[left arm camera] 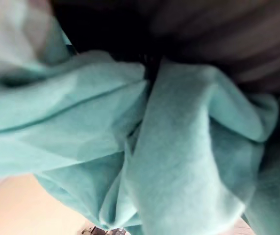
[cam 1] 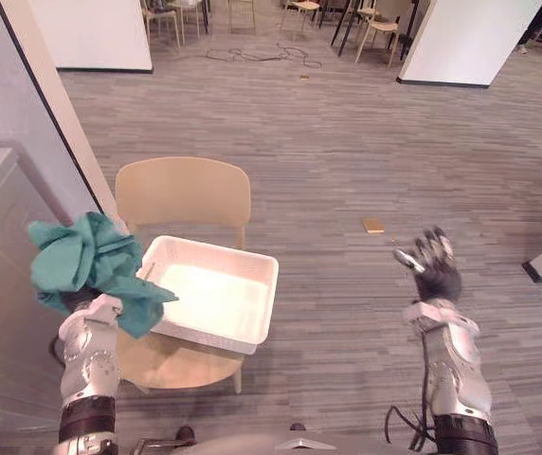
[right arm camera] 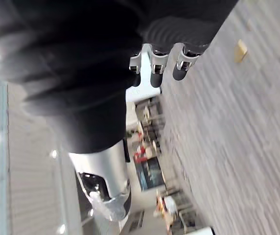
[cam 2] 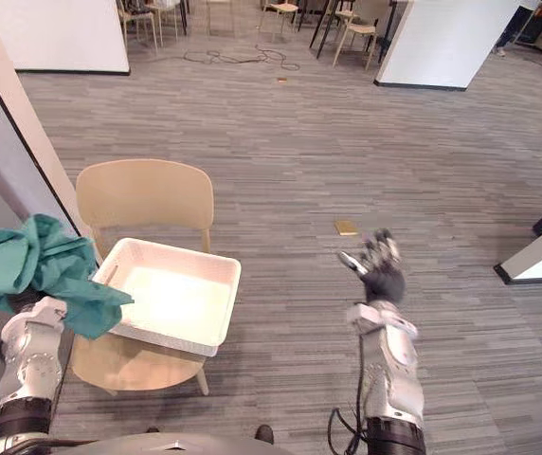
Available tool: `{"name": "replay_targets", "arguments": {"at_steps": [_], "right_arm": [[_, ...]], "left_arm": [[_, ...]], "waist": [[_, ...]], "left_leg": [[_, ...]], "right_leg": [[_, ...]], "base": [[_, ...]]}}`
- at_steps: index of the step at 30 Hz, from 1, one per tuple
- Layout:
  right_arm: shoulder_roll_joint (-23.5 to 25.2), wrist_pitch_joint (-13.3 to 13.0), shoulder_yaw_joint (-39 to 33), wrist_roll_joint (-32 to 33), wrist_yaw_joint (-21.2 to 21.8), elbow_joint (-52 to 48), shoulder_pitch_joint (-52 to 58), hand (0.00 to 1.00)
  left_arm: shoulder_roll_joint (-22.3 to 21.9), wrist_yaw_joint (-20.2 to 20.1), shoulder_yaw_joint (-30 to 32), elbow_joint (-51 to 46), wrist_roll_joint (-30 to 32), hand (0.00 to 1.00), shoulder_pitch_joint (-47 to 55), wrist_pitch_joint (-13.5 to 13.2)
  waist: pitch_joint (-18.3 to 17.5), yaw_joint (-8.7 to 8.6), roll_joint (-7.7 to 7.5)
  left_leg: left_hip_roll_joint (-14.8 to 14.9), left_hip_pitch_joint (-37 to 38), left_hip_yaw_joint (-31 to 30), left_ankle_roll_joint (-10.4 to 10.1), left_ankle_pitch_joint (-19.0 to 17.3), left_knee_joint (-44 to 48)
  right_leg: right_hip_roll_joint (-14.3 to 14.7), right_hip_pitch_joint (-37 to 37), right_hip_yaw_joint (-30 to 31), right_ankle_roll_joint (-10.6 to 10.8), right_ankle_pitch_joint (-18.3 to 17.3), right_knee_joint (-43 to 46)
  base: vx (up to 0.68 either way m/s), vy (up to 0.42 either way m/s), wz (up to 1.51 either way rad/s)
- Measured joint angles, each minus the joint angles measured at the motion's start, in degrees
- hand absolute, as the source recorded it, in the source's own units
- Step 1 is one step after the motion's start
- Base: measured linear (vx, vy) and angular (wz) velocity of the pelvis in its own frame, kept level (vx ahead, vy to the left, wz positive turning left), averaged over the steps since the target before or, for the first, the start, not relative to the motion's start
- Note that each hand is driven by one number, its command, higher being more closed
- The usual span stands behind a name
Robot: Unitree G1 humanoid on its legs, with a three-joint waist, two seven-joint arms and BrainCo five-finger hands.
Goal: Pick up the laundry basket with both hands and put the clothes into the washing machine.
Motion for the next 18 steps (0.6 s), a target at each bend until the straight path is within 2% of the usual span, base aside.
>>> {"name": "replay_targets", "arguments": {"at_steps": [3,6,10,12,13,16,18], "right_arm": [[2.7,0.1,-5.3,-1.8,-0.9,3.7,3.0,0.00],[5.4,0.2,-7.7,-2.7,-1.3,7.0,5.9,0.00],[11.4,1.4,-9.0,-5.3,-1.5,11.9,11.2,0.00],[14.4,2.3,-8.7,-7.0,-1.4,13.2,13.3,0.00],[15.0,2.6,-7.2,-7.1,-1.1,14.2,14.9,0.00],[15.2,2.7,-6.1,-7.1,-0.6,17.2,15.2,0.00],[15.2,2.6,-5.5,-7.6,-0.5,22.0,14.7,0.00]], "left_arm": [[-0.4,-0.6,3.6,-3.2,-0.9,1.00,3.9,-1.0],[-1.7,-1.6,6.8,-5.1,-1.2,1.00,6.7,-1.5],[-6.1,-2.5,9.0,-5.7,-1.7,1.00,14.0,-1.9],[-9.8,-2.5,9.4,-5.6,0.6,1.00,17.9,-1.3],[-12.6,-2.7,9.4,-5.6,0.9,1.00,20.5,-0.6],[-15.7,-3.0,9.2,-4.9,3.0,1.00,23.0,0.1],[-16.1,-4.2,8.7,1.3,4.8,1.00,23.2,1.0]], "waist": [[-0.9,-0.03,0.78],[-1.1,0.07,1.03],[-1.1,0.20,1.22],[-0.8,0.48,1.37],[-0.3,0.73,2.02],[-0.3,0.93,2.01],[-0.2,1.05,2.08]], "left_leg": [[0.1,0.5,-0.1,0.3,-0.4,0.0],[0.0,0.5,-0.1,0.1,-0.5,0.0],[0.0,0.7,-0.1,0.1,-0.5,0.0],[0.0,1.5,0.0,0.3,-0.6,0.0],[0.0,2.8,0.5,0.5,-1.1,0.0],[0.3,4.4,2.6,0.4,-1.4,0.0],[1.0,4.6,6.0,0.5,-1.4,0.1]], "right_leg": [[-0.2,0.6,-0.5,0.1,-0.5,0.0],[-0.2,0.6,-0.5,0.1,-0.5,0.0],[-0.3,0.8,-0.5,0.1,-0.5,0.0],[-0.4,1.7,-0.7,0.3,-0.5,0.0],[-0.6,3.0,-0.9,0.8,-0.6,0.0],[-1.0,4.9,-1.9,1.2,-1.3,0.5],[-1.7,4.9,-3.3,1.2,-2.9,2.5]], "base": [[-0.01,0.002,0.02],[0.00,0.000,0.00],[0.00,0.000,0.00],[0.01,0.001,0.03],[0.01,0.000,0.05],[0.00,0.004,0.21],[-0.03,0.002,0.38]]}}
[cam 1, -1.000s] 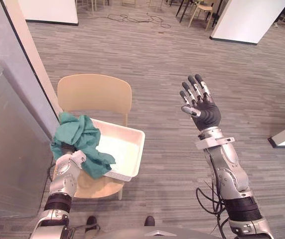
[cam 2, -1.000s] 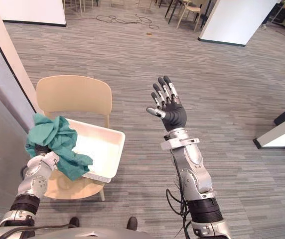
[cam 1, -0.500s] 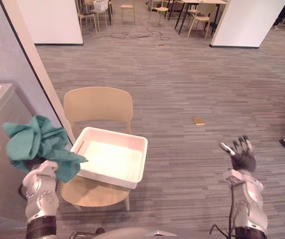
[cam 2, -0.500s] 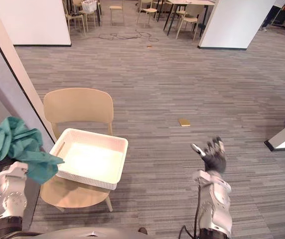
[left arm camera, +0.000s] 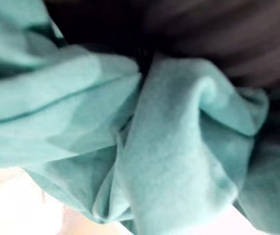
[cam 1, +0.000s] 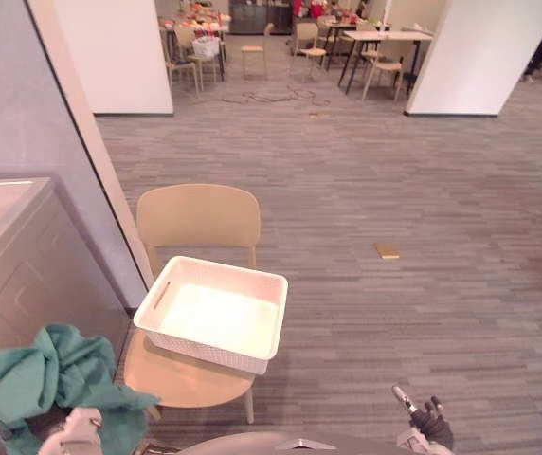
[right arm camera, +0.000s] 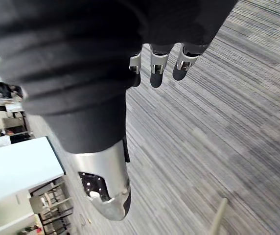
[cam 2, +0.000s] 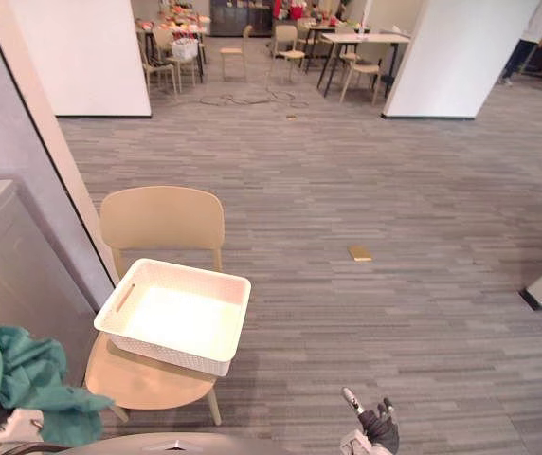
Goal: Pick up the laundry basket with both hands and put the clothes into the washing machine.
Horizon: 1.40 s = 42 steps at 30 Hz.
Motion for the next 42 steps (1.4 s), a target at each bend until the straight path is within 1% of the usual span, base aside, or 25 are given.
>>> {"name": "replay_targets", "arguments": {"at_steps": [1,4,6,9,16,20,22,23,24,25,27,28,29,30,31,32,33,34,35,36,37,38,39,41,42], "right_arm": [[-0.3,-0.1,0.5,-0.1,0.0,2.0,-0.3,0.00],[-0.9,-0.1,0.8,-1.3,-0.1,12.9,-2.7,0.00],[-0.9,0.0,-0.7,-2.1,-0.6,22.1,-4.9,0.00],[-2.4,0.0,-3.0,-5.5,-1.3,27.9,-6.9,0.00],[-5.2,-0.2,-3.1,-8.5,-1.2,34.3,-10.9,0.00],[-6.0,-0.3,-0.9,-8.5,-0.8,35.5,-13.4,0.00],[-6.7,-0.6,0.8,-8.5,-0.8,35.4,-15.0,0.00],[-6.9,-0.7,2.5,-8.5,-0.8,34.6,-15.6,0.00],[-7.0,-0.8,4.5,-8.5,-0.8,33.0,-15.8,0.00],[-7.1,-1.1,5.7,-8.5,-0.8,31.8,-16.0,0.00],[-7.2,-1.3,7.1,-8.5,-0.8,30.7,-17.1,0.00],[-6.4,-1.4,7.4,-8.5,-0.9,30.5,-18.3,0.00],[-5.9,-1.4,7.2,-8.5,-0.8,30.6,-19.9,0.00],[-5.4,-1.5,7.3,-8.5,-0.8,29.5,-20.1,0.00],[-5.2,-1.9,7.2,-8.4,-0.9,28.5,-20.0,0.00],[-5.2,-1.8,6.7,-8.4,-1.0,28.7,-19.9,0.00],[-5.2,-1.9,6.1,-8.4,-1.4,29.0,-19.7,0.00],[-5.3,-1.9,5.9,-8.4,-1.5,29.2,-19.6,0.00],[-5.7,-1.9,5.4,-8.4,-1.8,30.1,-19.6,0.00],[-6.2,-1.7,4.7,-8.4,-2.3,31.3,-20.3,0.00],[-6.5,-1.7,4.4,-8.4,-2.4,31.4,-20.5,0.00],[-7.8,-1.7,3.9,-8.4,-2.4,33.0,-21.3,0.00],[-8.2,-1.3,3.9,-8.4,-2.4,35.4,-21.6,0.00],[-7.2,-1.1,3.9,-8.4,-2.5,37.2,-21.3,0.00],[-6.8,-1.2,3.9,-8.3,-2.5,37.6,-21.0,0.00]], "left_arm": [[0.0,-0.1,-0.2,2.2,0.0,1.00,-0.1,0.2],[0.3,-0.4,-1.3,16.4,1.3,1.00,-1.4,1.0],[1.1,-0.6,-1.6,30.1,2.3,1.00,-3.6,2.2],[1.5,-0.6,-1.8,41.7,4.7,1.00,-6.3,3.5],[3.0,-2.4,-3.9,45.5,8.1,1.00,-9.8,3.9],[3.8,-3.1,-6.5,45.2,8.3,1.00,-12.6,3.8],[3.7,-3.2,-7.2,44.2,7.7,1.00,-14.0,3.5],[3.5,-3.2,-7.2,42.3,6.9,1.00,-14.6,3.3],[3.0,-3.0,-7.0,40.6,6.4,1.00,-14.6,3.0],[2.6,-2.9,-6.9,39.5,5.9,1.00,-14.6,2.8],[1.6,-2.8,-6.7,38.4,5.5,1.00,-14.4,2.7],[1.5,-2.7,-6.4,37.3,5.5,1.00,-14.6,2.5],[1.1,-2.6,-5.5,36.0,5.4,1.00,-15.2,2.5],[1.1,-2.5,-5.3,36.2,5.3,1.00,-15.1,2.6],[1.1,-2.2,-4.8,36.8,5.2,1.00,-14.3,2.6],[1.1,-2.2,-4.7,37.2,4.9,1.00,-14.3,2.6],[1.1,-2.2,-4.7,38.6,4.4,1.00,-14.4,2.5],[1.3,-2.2,-4.6,39.1,4.4,1.00,-14.4,2.5],[1.6,-2.0,-4.5,40.0,4.4,1.00,-14.7,2.2],[1.9,-1.8,-4.5,40.3,4.4,1.00,-14.9,2.0],[1.9,-1.8,-4.6,40.3,4.4,1.00,-15.0,2.1],[1.6,-1.7,-5.7,40.6,4.4,1.00,-15.0,2.2],[2.9,-1.7,-7.6,40.7,4.4,1.00,-14.9,2.2],[5.5,-1.7,-10.5,40.7,4.3,1.00,-14.6,2.4],[6.8,-1.7,-11.5,40.8,4.4,1.00,-14.5,2.5]], "waist": [[0.2,0.08,-0.23],[0.4,0.46,-0.14],[0.5,0.33,0.13],[0.7,-0.32,-0.11],[2.7,-1.05,0.21],[6.7,-1.51,0.49],[9.7,-1.67,0.68],[11.3,-1.68,0.69],[12.2,-1.21,0.29],[13.1,-0.85,0.10],[13.6,-0.68,0.37],[14.1,-0.94,-0.66],[14.4,-0.58,-0.89],[14.2,-0.46,-0.23],[14.4,-0.52,0.41],[14.4,-0.89,0.35],[14.4,-1.78,0.33],[14.3,-2.05,0.44],[14.0,-2.36,0.73],[13.8,-2.44,0.72],[13.5,-2.40,1.06],[13.3,-2.57,1.39],[13.0,-3.06,0.36],[12.0,-2.97,-1.21],[11.5,-2.99,-1.96]], "left_leg": [[0.0,0.1,0.4,0.0,0.0,0.0],[-0.7,0.6,1.0,0.0,0.0,0.0],[-1.3,0.7,1.0,0.0,0.0,0.0],[-1.7,0.5,0.7,0.1,0.0,0.0],[-1.8,2.2,0.8,-0.1,-0.5,0.0],[-1.3,2.8,-0.7,-0.1,0.0,0.4],[-1.1,0.9,-2.9,-0.3,-0.3,3.2],[-1.1,-1.2,-5.2,-0.3,-0.2,4.6],[-1.3,-3.0,-7.0,-0.4,0.8,4.8],[-2.2,-4.6,-7.7,0.4,2.7,4.8],[-3.3,-6.7,-8.2,1.0,5.8,4.5],[-4.0,-7.7,-7.9,1.2,10.1,1.6],[-3.8,-10.4,-2.9,4.3,3.3,11.0],[-1.7,-12.8,1.8,6.2,-4.2,24.2],[2.1,-11.2,5.8,5.8,-8.8,35.6],[3.1,-9.8,6.2,5.6,-9.2,37.8],[5.6,-7.6,6.0,5.5,-9.2,39.2],[7.1,-6.4,5.8,5.5,-9.2,38.9],[9.9,-5.2,4.8,5.0,-8.9,37.2],[11.3,-3.9,3.6,3.7,-7.5,31.4],[11.3,-2.7,2.9,2.9,-5.3,26.1],[8.8,-0.4,1.0,-1.2,-7.5,20.2],[7.4,-0.8,0.7,-3.4,-9.0,18.7],[5.7,0.0,0.6,-4.9,-10.0,17.2],[5.1,1.3,-0.1,-4.9,-10.0,16.0]], "right_leg": [[-0.3,0.0,-0.2,0.0,-0.2,0.3],[-1.2,0.4,-0.8,0.6,-1.2,1.3],[-1.8,0.6,-0.7,0.8,-1.3,1.0],[-1.9,0.9,-0.4,0.8,-1.3,-0.2],[-1.8,2.0,1.1,1.0,-1.8,0.7],[-1.8,1.8,0.2,0.6,-4.6,4.8],[-2.1,1.4,-2.1,0.4,-6.4,7.8],[-2.7,-0.3,-4.1,0.1,-8.5,11.5],[-3.7,-2.6,-5.9,0.0,-10.6,15.7],[-5.5,-4.5,-7.6,-0.2,-12.9,19.4],[-7.1,-6.3,-9.3,-0.6,-14.6,22.8],[-9.5,-7.5,-11.4,-2.2,-15.1,22.9],[-10.8,-8.4,-13.3,-1.8,-14.5,23.5],[-11.0,-7.9,-14.1,-2.0,-14.4,23.9],[-11.3,-5.8,-16.5,-2.1,-14.3,24.3],[-11.7,-4.9,-17.4,-2.1,-14.3,24.3],[-11.9,-3.3,-19.4,-2.0,-14.2,24.0],[-12.0,-3.1,-20.1,-1.7,-14.0,24.0],[-12.2,-3.6,-21.2,-0.9,-13.4,24.1],[-13.2,-5.2,-21.6,-0.1,-12.6,24.9],[-13.6,-6.0,-21.9,0.5,-12.1,25.5],[-14.3,-6.8,-21.4,0.7,-10.3,25.4],[-15.0,-6.7,-20.5,0.1,-8.6,24.4],[-16.2,-4.6,-19.8,-0.1,-7.0,22.7],[-16.5,-2.5,-19.6,0.1,-5.5,21.8]], "base": [[-0.04,0.015,0.24],[-0.02,0.027,0.16],[0.01,0.016,0.01],[0.03,0.005,-0.01],[0.07,-0.008,-0.06],[0.06,-0.028,0.15],[0.01,-0.054,0.61],[-0.02,-0.080,0.88],[-0.04,-0.096,1.11],[-0.05,-0.077,0.93],[-0.10,-0.062,0.81],[-0.09,-0.035,0.85],[-0.07,-0.030,0.83],[-0.03,-0.012,0.74],[-0.07,0.010,0.65],[-0.08,0.043,0.83],[-0.09,0.121,0.63],[-0.07,0.182,0.73],[-0.06,0.300,0.57],[-0.03,0.304,0.58],[-0.01,0.358,0.57],[-0.02,0.412,0.72],[-0.03,0.431,0.73],[-0.01,0.405,0.73],[0.02,0.315,0.71]]}}
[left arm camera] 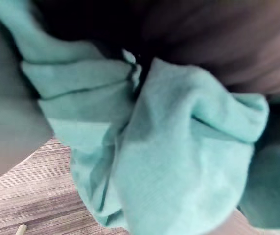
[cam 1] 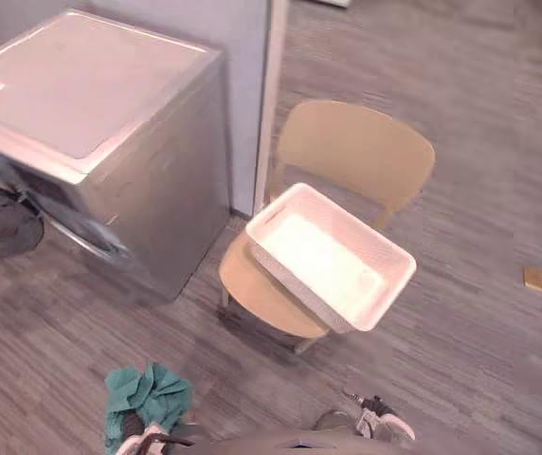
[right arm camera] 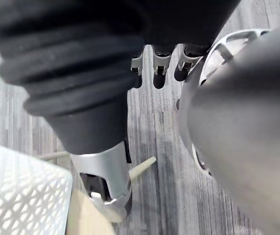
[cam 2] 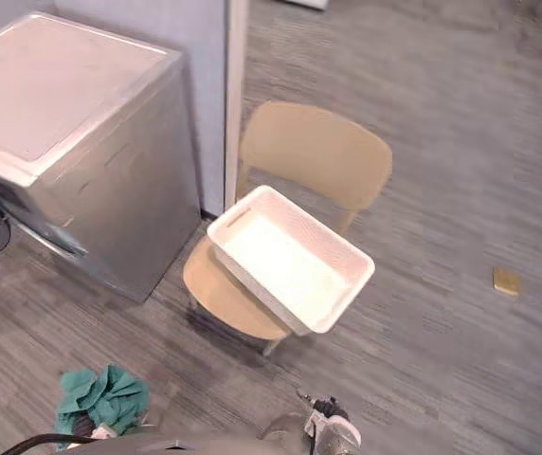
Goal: Pick up the laundry basket with both hands and put the clothes into the washing machine.
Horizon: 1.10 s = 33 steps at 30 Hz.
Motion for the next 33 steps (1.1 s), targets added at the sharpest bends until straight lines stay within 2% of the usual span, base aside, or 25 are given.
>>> {"name": "replay_targets", "arguments": {"at_steps": [4,7,8,9,10,11,12,13,14,16,17,19,20,21,22,23,24,25,26,27,28,30,31,32,33], "right_arm": [[-0.3,-0.1,0.1,1.0,0.0,0.1,-0.5,0.00],[-1.3,-0.5,-0.2,2.4,-0.1,-0.8,-0.1,0.00],[-1.3,-0.5,-1.2,2.8,0.0,-2.0,0.1,0.00],[-1.7,-0.6,-1.7,2.8,-0.1,-2.2,0.8,0.00],[-2.2,-0.6,-2.1,3.0,0.0,-2.3,1.1,0.00],[-2.5,-0.5,-2.1,3.4,0.1,-2.1,1.3,0.00],[0.3,-0.2,-1.2,4.5,0.5,-1.9,1.0,0.00],[1.9,-0.2,-1.0,4.9,0.5,-1.8,1.3,0.00],[2.2,-0.4,-1.3,5.8,0.7,-1.3,2.1,0.00],[2.5,-0.3,-2.3,7.0,0.8,-0.6,2.6,0.00],[2.6,-0.2,-2.9,7.6,1.3,-0.8,3.3,0.00],[2.1,-0.3,-4.5,7.9,1.5,-1.7,4.4,0.00],[2.4,-0.4,-5.2,8.0,1.6,-2.4,5.4,0.00],[3.5,-0.4,-5.8,8.0,1.7,-2.2,5.8,0.00],[3.9,-0.2,-6.7,8.0,1.6,-2.0,5.7,0.00],[4.5,-0.2,-8.2,8.1,1.6,-2.0,6.4,0.00],[4.5,-0.2,-8.5,9.2,1.6,-2.4,6.1,0.00],[4.4,-0.2,-8.4,9.2,1.6,-2.7,6.1,0.00],[4.4,-0.2,-8.3,9.3,1.5,-3.3,6.3,0.00],[4.4,-0.2,-8.2,9.5,1.2,-3.6,6.4,0.00],[4.4,-0.3,-7.5,9.6,1.1,-4.7,6.5,0.00],[4.2,-0.5,-6.4,9.6,1.1,-5.1,6.7,0.00],[4.3,-0.6,-5.2,9.7,1.0,-5.9,6.6,0.00],[4.8,-0.7,-4.0,9.7,1.0,-6.5,6.2,0.00],[4.7,-0.7,-3.9,9.8,1.0,-6.5,6.0,0.00]], "left_arm": [[1.0,-0.5,-3.4,-0.6,0.7,1.00,-1.2,-0.1],[-0.6,-1.4,-6.4,-0.7,2.9,1.00,-1.4,0.0],[-0.4,-1.5,-7.3,-0.7,3.9,1.00,-1.4,0.0],[-0.4,-1.5,-8.1,-0.7,4.6,1.00,-1.3,-0.1],[-0.3,-1.6,-9.5,-0.6,6.4,1.00,-0.9,0.0],[-0.4,-1.8,-10.0,-0.8,7.0,1.00,-0.7,0.0],[2.0,-1.7,-9.6,-0.4,7.8,1.00,-0.7,0.0],[3.1,-1.7,-9.3,-0.3,8.0,1.00,-0.5,0.0],[3.5,-1.7,-8.9,0.9,8.8,1.00,-0.3,0.4],[3.0,-1.8,-8.5,1.1,9.5,1.00,-0.3,0.6],[2.9,-2.1,-8.1,0.5,10.2,1.00,-1.1,0.8],[1.6,-2.9,-8.1,0.1,10.7,1.00,-2.2,0.9],[1.5,-2.9,-8.0,0.0,10.7,1.00,-3.0,0.9],[1.9,-3.0,-8.1,0.2,10.7,1.00,-4.6,0.9],[1.4,-3.0,-8.2,0.2,10.7,1.00,-5.4,1.0],[-0.1,-3.5,-8.2,-0.1,10.7,1.00,-6.8,1.0],[-1.7,-3.6,-8.2,-0.7,10.6,1.00,-6.9,1.0],[-2.5,-3.6,-8.2,-0.9,10.6,1.00,-6.7,1.0],[-3.7,-3.6,-8.2,-2.6,10.2,1.00,-5.5,1.2],[-4.8,-3.6,-8.1,-5.5,10.0,1.00,-4.4,1.2],[-5.5,-3.6,-8.3,-8.6,9.9,1.00,-3.6,1.2],[-5.4,-3.5,-7.9,-10.5,9.6,1.00,-3.4,1.1],[-4.9,-2.9,-7.1,-10.7,8.9,1.00,-3.4,0.8],[-3.8,-2.6,-6.9,-10.9,8.8,1.00,-3.5,0.5],[-3.6,-2.5,-6.9,-10.8,8.8,1.00,-3.6,0.4]], "waist": [[-0.5,0.17,0.05],[-0.2,-0.06,0.96],[0.0,-0.18,0.82],[0.1,-0.17,1.22],[0.5,-0.30,2.29],[0.4,-0.58,3.55],[0.8,-0.18,1.64],[1.0,-0.09,0.04],[1.2,0.02,-1.15],[1.0,-0.06,-1.32],[0.9,-0.19,-2.04],[1.9,-0.98,-0.23],[1.4,-1.43,0.20],[1.3,-1.96,-1.80],[1.4,-1.62,-1.76],[1.4,-1.77,-1.72],[2.1,-1.77,-1.00],[2.1,-1.71,-0.55],[2.2,-2.04,0.11],[2.3,-1.79,0.87],[2.3,-1.10,1.23],[2.4,-0.14,1.33],[2.4,0.60,0.87],[1.9,1.31,-1.03],[1.9,1.50,-0.87]], "left_leg": [[-1.8,-0.1,-2.4,0.0,-0.1,-0.7],[-4.5,-1.8,-4.2,0.9,-0.6,1.0],[-5.4,-1.7,-5.7,2.1,-1.4,0.8],[-5.5,-1.2,-6.1,2.7,-1.7,0.6],[-5.3,-0.2,-7.1,3.5,-2.3,0.1],[-4.0,-0.3,-7.7,3.3,-3.5,-0.4],[-3.0,-0.5,-9.2,3.1,-3.4,-0.8],[-3.1,-0.4,-9.5,2.8,-3.3,-1.2],[-3.1,-0.4,-10.1,2.4,-3.2,-1.9],[-1.9,-0.1,-10.1,2.6,-2.0,-4.1],[-1.8,0.1,-10.2,2.7,-0.2,-5.7],[-0.8,2.3,-10.5,2.8,1.5,-8.6],[0.6,1.8,-10.8,1.9,1.9,-8.9],[-0.1,0.6,-12.4,2.0,1.4,-8.7],[-0.2,0.8,-12.8,3.1,1.8,-8.9],[-0.4,0.2,-11.5,4.0,1.0,-5.8],[-0.3,-2.1,-10.9,3.3,-2.2,1.6],[0.0,-3.5,-10.6,2.7,-3.5,5.7],[0.1,-6.6,-10.9,0.4,-4.8,14.6],[-0.1,-10.8,-11.8,-0.9,-4.5,24.4],[-0.3,-15.7,-13.2,-2.0,-1.6,34.4],[-0.1,-18.6,-13.4,-1.9,2.3,41.4],[0.3,-20.6,-13.0,-1.7,7.1,45.8],[0.9,-22.6,-11.7,-0.5,6.9,48.3],[1.5,-23.1,-10.9,0.3,4.2,47.9]], "right_leg": [[-1.2,4.0,-0.4,1.5,3.1,-2.8],[-5.3,4.2,-1.5,1.8,4.2,2.0],[-6.9,3.5,0.7,0.2,5.2,6.6],[-7.0,2.7,3.9,-1.9,6.5,9.3],[-6.2,-0.5,12.0,-7.0,10.0,14.8],[-2.6,-2.4,18.1,-4.4,5.2,17.0],[5.1,-5.3,23.4,-2.9,-5.1,17.8],[8.2,-6.2,23.5,-2.6,-7.0,16.5],[9.6,-4.0,22.8,-2.9,-9.4,13.3],[11.7,-2.5,22.0,-2.6,-9.5,9.5],[12.0,-3.2,22.3,-2.7,-9.5,10.2],[12.9,-5.9,24.4,-4.3,-8.6,15.6],[16.9,-4.7,28.7,-2.4,-13.2,7.3],[18.0,-3.1,29.9,-1.0,-13.1,2.7],[18.0,-2.9,29.3,-1.6,-13.0,2.5],[17.7,-2.8,28.6,-1.2,-12.7,2.1],[17.6,-1.8,28.5,-1.9,-13.2,1.9],[17.9,-1.3,28.6,-1.7,-13.6,1.9],[18.2,0.2,28.6,-1.4,-14.6,2.3],[18.1,1.6,28.5,-1.3,-15.2,2.5],[18.1,2.5,28.6,-0.9,-15.6,3.1],[18.1,2.9,29.4,-1.1,-16.4,4.0],[17.6,4.3,30.7,-1.3,-16.6,3.4],[16.5,4.8,31.2,-1.2,-16.6,2.9],[16.3,5.1,31.6,-1.2,-16.6,2.6]], "base": [[0.00,0.156,0.57],[-0.02,0.078,0.61],[-0.01,0.087,0.81],[-0.01,0.098,0.94],[-0.01,0.084,0.83],[-0.03,0.025,0.89],[-0.05,-0.048,0.60],[-0.06,-0.116,0.39],[-0.05,-0.083,0.12],[-0.02,-0.083,0.02],[0.00,-0.091,0.07],[0.00,-0.110,0.12],[-0.06,-0.212,0.40],[-0.07,-0.191,0.44],[-0.02,-0.120,0.43],[0.04,-0.011,0.12],[0.05,0.007,0.02],[0.03,0.027,0.00],[0.07,0.034,0.09],[0.10,0.045,0.13],[0.10,0.071,0.02],[0.08,0.085,-0.21],[0.09,0.140,-0.34],[0.09,0.138,-0.32],[0.12,0.162,-0.27]]}}
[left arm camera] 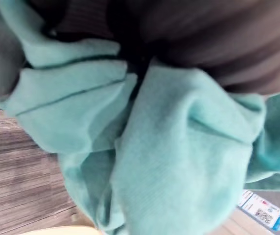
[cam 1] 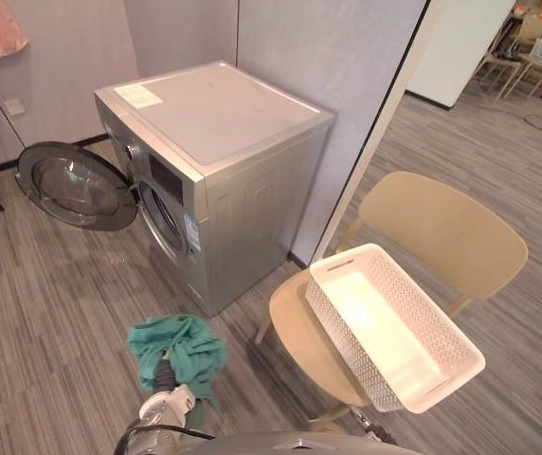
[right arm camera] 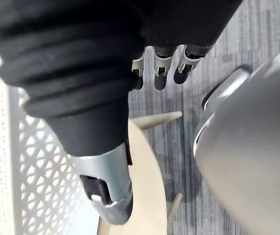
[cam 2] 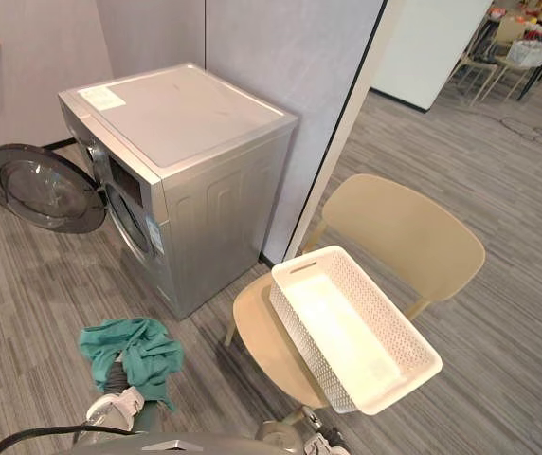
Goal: Pick up the laundry basket with both hands and put the clothes into the washing machine.
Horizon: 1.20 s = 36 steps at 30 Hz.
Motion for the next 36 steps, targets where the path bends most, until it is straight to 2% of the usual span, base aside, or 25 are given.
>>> {"name": "replay_targets", "arguments": {"at_steps": [1,2,3,5,7,8,9,10,11,12,13,14,15,16,17,18,19,20,21,22,24,27,31,33,36], "right_arm": [[-0.4,0.0,0.0,0.1,0.0,0.0,-0.2,0.00],[-0.7,0.1,0.2,0.2,-0.1,0.2,-0.5,0.00],[-0.7,0.1,0.8,0.1,-0.7,0.2,-0.6,0.00],[-1.3,0.1,0.7,-0.2,-1.0,1.4,-0.8,0.00],[-2.9,0.2,0.5,-0.6,-1.0,3.8,-0.4,0.00],[-3.3,0.3,-1.4,-0.8,-1.1,7.1,0.4,0.00],[-1.8,0.8,-2.4,-0.8,-0.9,9.3,0.8,0.00],[-0.8,0.5,-3.1,-0.7,-0.9,9.3,1.0,0.00],[-0.2,0.1,-4.2,-0.5,-1.0,8.9,0.8,0.00],[-0.1,0.1,-4.6,-0.1,-1.0,8.7,0.9,0.00],[-0.1,0.1,-4.5,0.1,-1.0,8.7,0.6,0.00],[0.1,0.0,-4.4,0.6,-0.9,8.3,-0.4,0.00],[0.0,0.1,-3.8,1.4,-0.7,7.4,-0.5,0.00],[0.0,0.1,-3.3,1.4,-0.7,7.0,-0.5,0.00],[-0.1,0.1,-2.2,1.4,-0.7,6.7,-0.6,0.00],[-0.7,0.1,-1.2,1.4,-0.6,6.3,-0.9,0.00],[-0.9,0.1,-0.3,1.3,-0.6,5.8,-1.0,0.00],[-1.1,0.0,1.7,1.3,-0.5,4.3,-0.7,0.00],[-1.1,-0.1,3.2,1.3,-0.2,3.6,-0.7,0.00],[-1.0,-0.1,3.6,1.3,0.0,3.4,-0.5,0.00],[-2.3,-0.1,4.3,1.3,0.8,2.1,-0.6,0.00],[-2.3,-0.7,4.9,1.3,1.3,0.7,-1.0,0.00],[-2.7,-0.7,9.9,-1.0,1.5,-2.5,0.3,0.00],[-3.2,-0.7,10.0,-1.6,1.5,-2.4,0.4,0.00],[-3.2,-0.5,8.6,-2.7,1.4,-0.9,0.1,0.00]], "left_arm": [[0.1,0.0,-0.1,0.0,-0.1,1.00,0.1,-0.3],[0.3,0.1,-0.1,-0.1,-0.5,1.00,0.0,-0.3],[0.5,0.2,0.0,-0.1,-1.6,1.00,0.1,-0.4],[0.5,0.6,-0.3,0.1,-2.6,1.00,0.2,-0.6],[0.4,1.1,-1.5,0.5,-2.6,1.00,0.9,-0.7],[1.9,1.3,-3.0,1.5,-2.6,1.00,1.4,-1.0],[4.0,1.5,-3.1,1.9,-2.6,1.00,1.2,-0.8],[5.0,1.4,-3.6,2.1,-2.3,1.00,1.0,-0.8],[6.1,1.3,-5.0,2.1,-1.9,1.00,0.7,-0.9],[7.1,1.1,-7.5,2.0,-1.8,1.00,0.3,-0.8],[7.3,1.0,-8.8,2.0,-1.8,1.00,0.6,-0.6],[7.4,0.7,-10.4,1.9,-0.7,1.00,1.3,-0.4],[7.4,0.4,-11.6,1.9,0.1,1.00,1.9,-0.1],[7.4,0.3,-12.6,1.9,0.2,1.00,2.2,-0.1],[7.3,0.1,-13.8,1.9,0.3,1.00,2.8,-0.1],[7.1,0.1,-14.5,2.0,0.3,1.00,3.1,-0.1],[7.1,0.0,-14.6,2.0,0.3,1.00,3.1,-0.1],[6.7,-0.1,-14.4,2.7,0.3,1.00,2.9,-0.1],[6.2,-0.2,-14.2,3.9,0.3,1.00,2.3,-0.2],[5.8,-0.2,-14.1,4.3,0.4,1.00,2.0,-0.2],[2.9,-0.7,-14.4,5.8,0.5,1.00,1.1,0.2],[0.0,-1.3,-14.0,5.7,1.9,1.00,0.1,0.3],[-0.7,-1.3,-12.8,-0.4,2.4,1.00,2.3,0.5],[-0.7,-1.3,-12.1,-1.2,2.4,1.00,2.9,0.5],[-0.8,-1.2,-11.2,-1.0,2.3,1.00,2.9,0.5]], "waist": [[0.0,-0.24,0.46],[0.0,-0.18,0.40],[-0.3,0.09,-0.06],[-0.5,0.03,-0.09],[-1.7,-0.07,0.55],[-3.7,0.09,-0.51],[-5.4,-1.22,-2.57],[-6.2,-2.18,-3.02],[-6.4,-2.40,-3.24],[-6.5,-2.05,-3.30],[-6.4,-1.69,-3.21],[-6.3,-1.36,-2.97],[-6.2,-1.97,-2.94],[-6.2,-2.04,-2.86],[-5.8,-1.90,-2.30],[-5.2,-1.70,-1.50],[-5.0,-1.70,-1.11],[-4.7,-1.89,-0.62],[-4.6,-1.96,-0.55],[-4.6,-1.97,-0.95],[-3.6,-2.96,1.77],[-1.2,-2.69,2.52],[-0.4,-1.00,1.51],[-0.8,-0.91,2.23],[-0.9,-0.86,1.94]], "left_leg": [[1.0,-1.1,0.2,2.4,-4.3,-3.2],[1.3,-1.4,-0.5,3.8,-6.6,-8.3],[1.8,-1.1,-3.9,4.1,-7.4,-20.6],[1.7,-0.1,-9.8,4.5,-7.2,-32.0],[1.2,0.4,-11.5,4.6,-7.1,-33.8],[-2.4,-0.4,-8.1,-1.5,-7.6,-27.6],[-5.0,-1.1,-7.3,-1.6,-9.2,-25.6],[-6.0,-1.6,-7.3,-2.0,-9.5,-24.7],[-6.9,-1.2,-6.7,-1.8,-10.4,-23.8],[-7.5,-0.2,-4.8,-0.5,-11.1,-24.2],[-7.6,0.6,-3.3,0.5,-11.3,-24.9],[-7.6,2.8,-0.3,2.7,-11.0,-27.3],[-8.4,5.6,1.4,4.1,-10.0,-30.4],[-8.9,7.4,2.4,4.7,-9.6,-32.2],[-9.2,11.5,5.0,5.8,-9.0,-35.5],[-9.2,15.5,7.9,6.3,-8.6,-38.5],[-9.1,17.1,9.4,6.5,-8.5,-39.8],[-9.1,20.0,12.1,7.1,-8.1,-42.5],[-9.3,20.8,14.3,6.9,-8.0,-43.7],[-9.9,21.1,15.3,6.8,-8.0,-44.1],[-9.3,22.0,15.6,6.6,-7.1,-46.7],[-8.6,23.9,16.8,6.2,-6.9,-45.5],[-4.9,15.1,15.9,6.1,-6.9,-20.2],[-3.1,12.8,15.5,7.5,-7.4,-14.5],[0.9,13.0,14.6,8.5,-8.7,-19.0]], "right_leg": [[-0.4,0.3,0.8,0.5,-0.3,-0.6],[-1.1,-0.1,2.2,1.0,-0.6,-0.6],[-2.7,-1.4,4.9,2.1,-1.2,-0.5],[-5.2,-1.9,8.0,4.2,-2.4,-0.6],[-7.8,-1.5,9.8,6.6,-3.7,-1.2],[-12.3,1.1,12.6,7.5,-2.7,-3.4],[-14.4,1.0,14.9,6.3,1.7,-3.8],[-14.6,1.0,15.7,5.3,5.3,-3.5],[-14.8,-0.5,17.0,3.4,13.0,-2.2],[-14.9,-3.9,17.4,-0.5,21.4,0.1],[-15.3,-6.1,16.8,-3.6,26.1,1.6],[-15.5,-10.1,15.6,-7.2,29.6,7.5],[-15.3,-14.1,11.6,-6.9,24.1,16.0],[-15.1,-15.1,8.9,-6.2,20.6,18.8],[-13.0,-15.7,4.9,-4.3,14.0,22.1],[-8.8,-16.0,2.3,-2.5,9.0,23.5],[-6.5,-16.0,0.8,-2.0,6.8,23.2],[-2.3,-15.4,-2.9,-2.3,4.1,19.6],[1.6,-13.9,-5.5,-2.1,3.6,11.0],[2.6,-12.6,-6.4,-3.4,3.6,5.5],[4.8,-10.3,-6.9,-5.6,6.4,-0.7],[5.4,-8.7,-6.3,-5.7,6.2,-1.4],[5.4,-5.7,-5.3,-6.0,4.6,-1.0],[5.2,-5.0,-4.5,-5.9,4.5,-1.2],[3.5,-5.4,-2.8,-4.3,4.9,-1.2]], "base": [[0.13,0.148,-0.26],[0.25,0.343,-0.56],[0.23,0.361,-0.64],[0.27,0.489,-0.71],[0.31,0.603,-0.60],[0.41,0.714,-0.43],[0.44,0.672,-0.17],[0.40,0.552,0.18],[0.39,0.558,-0.07],[0.43,0.696,-0.34],[0.32,0.533,-0.69],[0.33,0.543,-0.61],[0.24,0.368,-0.55],[0.21,0.297,-0.54],[0.18,0.231,-0.84],[0.16,0.196,-0.98],[0.12,0.142,-1.06],[0.10,0.086,-0.96],[0.07,0.062,-0.90],[0.07,0.017,-0.67],[0.08,0.036,-0.32],[0.07,-0.006,-0.13],[0.03,-0.017,-0.20],[0.09,0.112,-0.21],[0.11,0.199,-0.21]]}}
